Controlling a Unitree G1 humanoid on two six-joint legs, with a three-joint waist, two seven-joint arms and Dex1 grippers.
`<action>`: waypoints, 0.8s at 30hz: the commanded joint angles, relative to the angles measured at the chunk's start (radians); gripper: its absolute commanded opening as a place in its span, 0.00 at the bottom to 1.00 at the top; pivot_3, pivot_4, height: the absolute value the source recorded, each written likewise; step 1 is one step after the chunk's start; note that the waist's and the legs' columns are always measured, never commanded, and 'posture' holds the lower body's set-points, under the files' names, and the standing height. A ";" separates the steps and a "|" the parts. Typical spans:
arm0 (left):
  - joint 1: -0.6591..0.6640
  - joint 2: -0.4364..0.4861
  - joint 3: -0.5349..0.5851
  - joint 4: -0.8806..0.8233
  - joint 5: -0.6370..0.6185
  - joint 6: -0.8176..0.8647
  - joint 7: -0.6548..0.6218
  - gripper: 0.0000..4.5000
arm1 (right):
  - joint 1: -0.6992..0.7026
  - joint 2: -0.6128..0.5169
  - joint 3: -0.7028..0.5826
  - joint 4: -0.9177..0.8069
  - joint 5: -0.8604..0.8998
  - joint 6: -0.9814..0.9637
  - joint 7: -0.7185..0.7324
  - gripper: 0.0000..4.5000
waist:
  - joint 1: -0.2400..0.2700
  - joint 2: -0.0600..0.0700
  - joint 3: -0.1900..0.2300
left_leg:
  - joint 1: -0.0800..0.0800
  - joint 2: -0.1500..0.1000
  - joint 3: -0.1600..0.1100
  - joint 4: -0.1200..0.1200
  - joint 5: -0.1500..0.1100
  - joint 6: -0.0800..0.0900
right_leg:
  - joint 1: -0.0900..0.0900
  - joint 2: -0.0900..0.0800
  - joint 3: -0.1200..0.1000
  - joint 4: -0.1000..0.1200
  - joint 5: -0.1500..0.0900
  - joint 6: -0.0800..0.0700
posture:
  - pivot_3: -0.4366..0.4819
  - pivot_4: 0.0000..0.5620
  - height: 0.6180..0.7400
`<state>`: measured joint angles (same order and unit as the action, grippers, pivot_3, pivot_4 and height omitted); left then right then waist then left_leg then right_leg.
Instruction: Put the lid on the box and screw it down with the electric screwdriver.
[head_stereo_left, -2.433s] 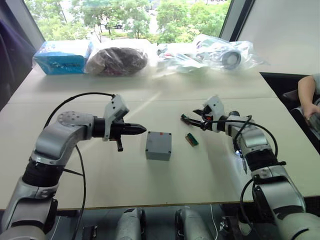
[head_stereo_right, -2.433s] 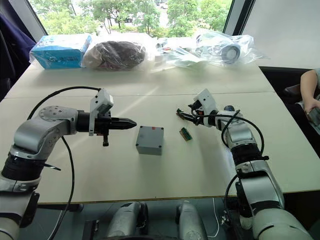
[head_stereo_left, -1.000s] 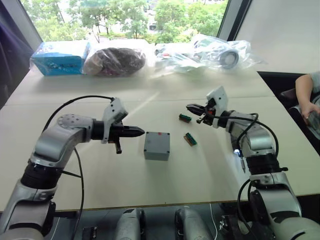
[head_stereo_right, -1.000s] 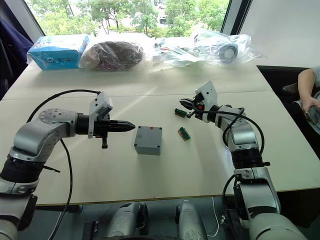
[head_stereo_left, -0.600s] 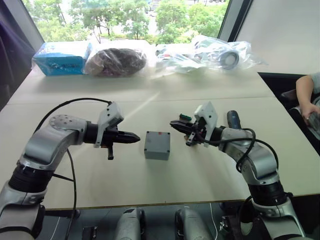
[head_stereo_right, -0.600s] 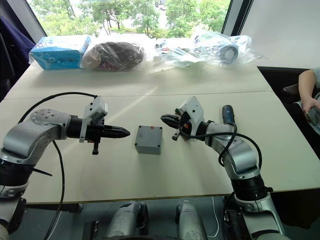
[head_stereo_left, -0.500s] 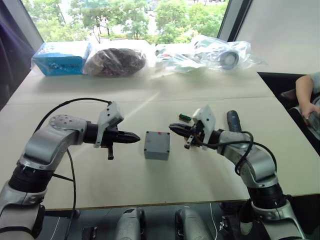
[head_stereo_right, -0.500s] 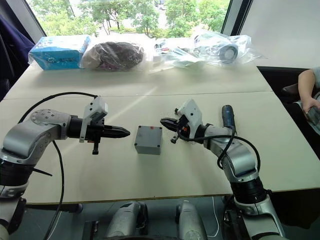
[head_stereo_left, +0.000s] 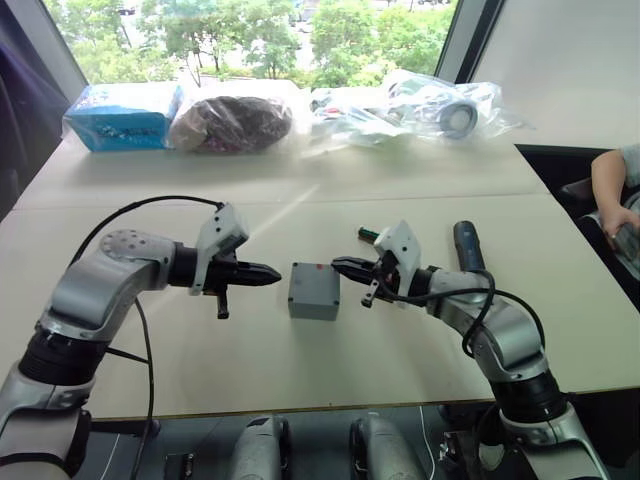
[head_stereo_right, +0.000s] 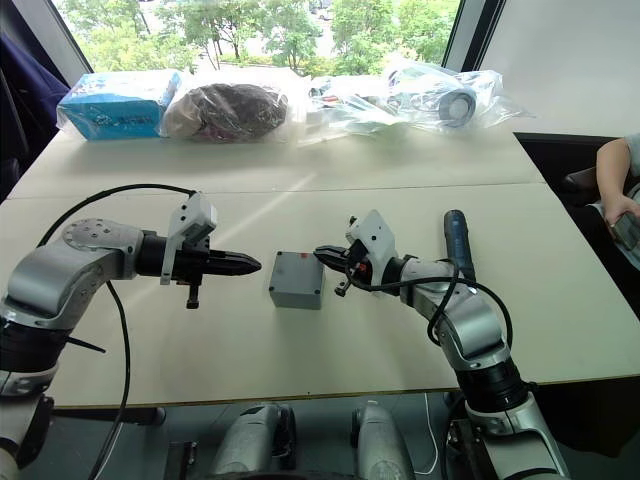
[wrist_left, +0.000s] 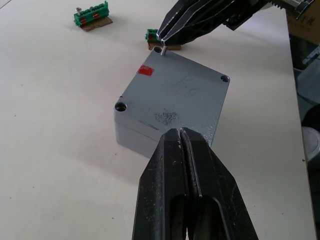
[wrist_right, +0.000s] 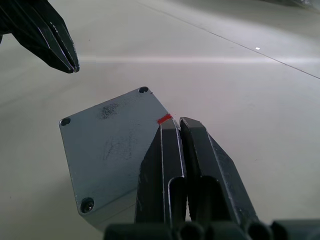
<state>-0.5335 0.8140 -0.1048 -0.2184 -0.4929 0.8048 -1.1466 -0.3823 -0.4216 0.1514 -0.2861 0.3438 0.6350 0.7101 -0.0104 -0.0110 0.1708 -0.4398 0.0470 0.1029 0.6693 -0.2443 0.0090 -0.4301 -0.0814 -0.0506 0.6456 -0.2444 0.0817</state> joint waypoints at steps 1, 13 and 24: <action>-0.009 0.000 0.002 -0.035 -0.013 0.002 0.006 0.00 | -0.001 0.002 0.003 0.008 -0.014 -0.032 -0.007 0.01 | 0.000 0.000 0.000 | 0.000 0.000 0.000 0.000 0.000 0.000 | 0.000 0.000 0.000 0.000 0.000 0.000 | 0.48 0.27 1.00; -0.008 -0.004 -0.001 -0.035 -0.011 -0.002 0.015 0.00 | -0.011 -0.004 -0.033 -0.005 0.017 -0.009 -0.012 0.01 | 0.000 0.000 0.000 | 0.000 0.000 0.000 0.000 0.000 0.000 | 0.000 0.000 0.000 0.000 0.000 0.000 | 0.48 0.27 1.00; -0.014 -0.015 -0.011 -0.032 -0.011 -0.006 0.019 0.00 | 0.007 -0.035 -0.041 -0.043 0.038 0.021 -0.014 0.01 | 0.000 0.000 0.000 | 0.000 0.000 0.000 0.000 0.000 0.000 | 0.000 0.000 0.000 0.000 0.000 0.000 | 0.48 0.27 1.00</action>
<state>-0.5336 0.7992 -0.1280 -0.2188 -0.4925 0.8037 -1.1292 -0.3741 -0.4476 0.1329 -0.2803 0.3686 0.6622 0.6957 -0.0102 -0.0110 0.1708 -0.4398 0.0470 0.1029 0.6693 -0.2444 0.0090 -0.4301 -0.0814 -0.0506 0.6456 -0.2444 0.0817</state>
